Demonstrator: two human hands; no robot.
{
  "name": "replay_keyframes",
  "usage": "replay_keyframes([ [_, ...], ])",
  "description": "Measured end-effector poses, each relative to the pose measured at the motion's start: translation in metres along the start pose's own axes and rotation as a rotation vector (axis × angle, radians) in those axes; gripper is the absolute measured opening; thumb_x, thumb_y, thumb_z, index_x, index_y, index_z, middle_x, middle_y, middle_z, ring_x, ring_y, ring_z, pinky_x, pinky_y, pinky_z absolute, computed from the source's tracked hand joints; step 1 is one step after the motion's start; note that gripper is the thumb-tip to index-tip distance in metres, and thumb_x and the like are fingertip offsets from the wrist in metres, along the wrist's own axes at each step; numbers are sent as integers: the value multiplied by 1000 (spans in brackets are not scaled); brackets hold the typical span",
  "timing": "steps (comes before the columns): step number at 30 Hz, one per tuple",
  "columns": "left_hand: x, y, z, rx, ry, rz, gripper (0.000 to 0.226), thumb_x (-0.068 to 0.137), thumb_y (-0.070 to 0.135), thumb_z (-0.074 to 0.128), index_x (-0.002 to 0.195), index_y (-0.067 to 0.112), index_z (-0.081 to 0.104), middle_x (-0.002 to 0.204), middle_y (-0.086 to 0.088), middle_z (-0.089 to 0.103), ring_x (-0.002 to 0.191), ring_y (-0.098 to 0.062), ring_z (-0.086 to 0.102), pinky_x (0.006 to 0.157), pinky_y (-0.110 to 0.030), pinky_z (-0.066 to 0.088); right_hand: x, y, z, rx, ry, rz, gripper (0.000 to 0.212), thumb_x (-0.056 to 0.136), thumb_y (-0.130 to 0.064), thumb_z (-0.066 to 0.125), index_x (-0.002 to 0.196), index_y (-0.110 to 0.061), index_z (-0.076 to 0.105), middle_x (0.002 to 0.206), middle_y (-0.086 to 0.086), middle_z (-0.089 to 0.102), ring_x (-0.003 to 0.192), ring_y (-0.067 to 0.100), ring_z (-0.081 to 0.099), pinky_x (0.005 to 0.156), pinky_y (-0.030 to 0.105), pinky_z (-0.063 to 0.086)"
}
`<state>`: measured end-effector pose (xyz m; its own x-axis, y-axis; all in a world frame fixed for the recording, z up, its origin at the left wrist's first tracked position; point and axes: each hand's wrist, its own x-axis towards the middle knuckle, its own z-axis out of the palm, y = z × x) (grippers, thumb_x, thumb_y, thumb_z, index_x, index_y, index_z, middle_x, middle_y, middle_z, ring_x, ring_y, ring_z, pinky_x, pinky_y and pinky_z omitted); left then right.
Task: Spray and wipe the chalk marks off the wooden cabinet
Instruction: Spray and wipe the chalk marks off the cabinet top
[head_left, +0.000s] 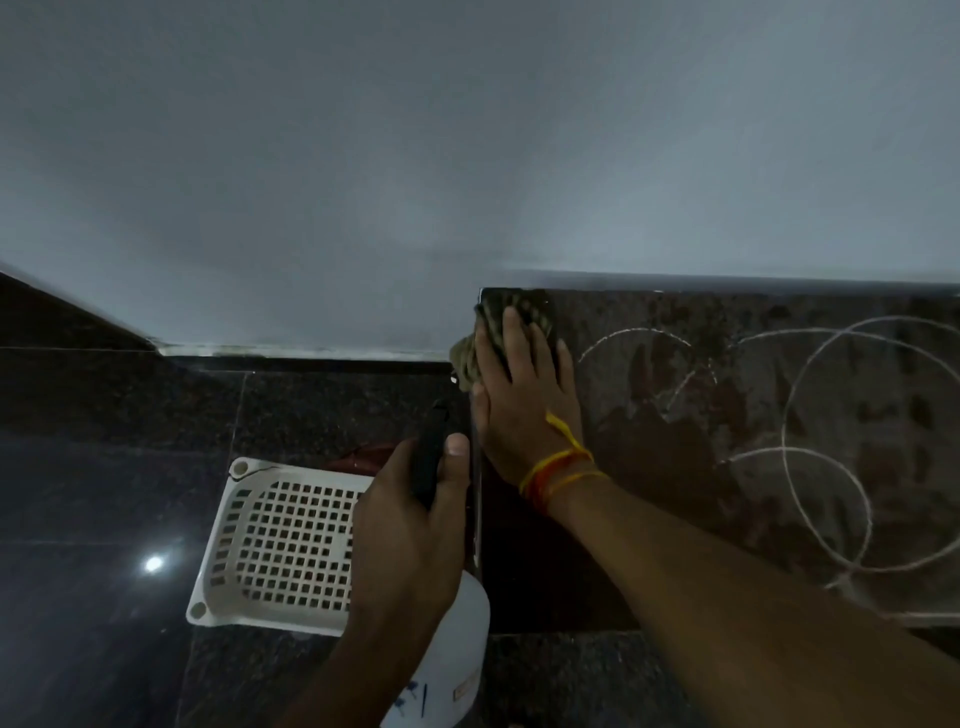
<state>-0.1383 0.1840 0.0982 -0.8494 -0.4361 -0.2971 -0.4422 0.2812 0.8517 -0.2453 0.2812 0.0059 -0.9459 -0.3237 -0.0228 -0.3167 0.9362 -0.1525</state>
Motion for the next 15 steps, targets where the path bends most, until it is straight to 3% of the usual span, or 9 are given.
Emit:
replay_keyframes([
  [5,1,5,0,-9,2,-14,44,76,66,38,73,27,58,57,1,60,59,-17,63,60,-45,54,19,25,-5,7,-7,3,60,89,-36,29,146,-21,33,156,11,22,138,36,30,111,58,18],
  [11,-4,4,1,-33,-27,-18,45,75,67,37,70,26,56,57,13,63,53,-7,60,52,-31,44,21,77,-12,-25,11,206,62,89,-37,21,150,-24,23,158,10,14,140,36,24,113,58,16],
  [15,-8,4,2,-35,-13,-19,48,75,68,38,68,24,55,54,2,59,53,-13,59,52,-40,49,-15,61,-7,-33,19,256,62,88,-37,24,148,-21,28,157,13,18,138,38,27,113,56,18],
])
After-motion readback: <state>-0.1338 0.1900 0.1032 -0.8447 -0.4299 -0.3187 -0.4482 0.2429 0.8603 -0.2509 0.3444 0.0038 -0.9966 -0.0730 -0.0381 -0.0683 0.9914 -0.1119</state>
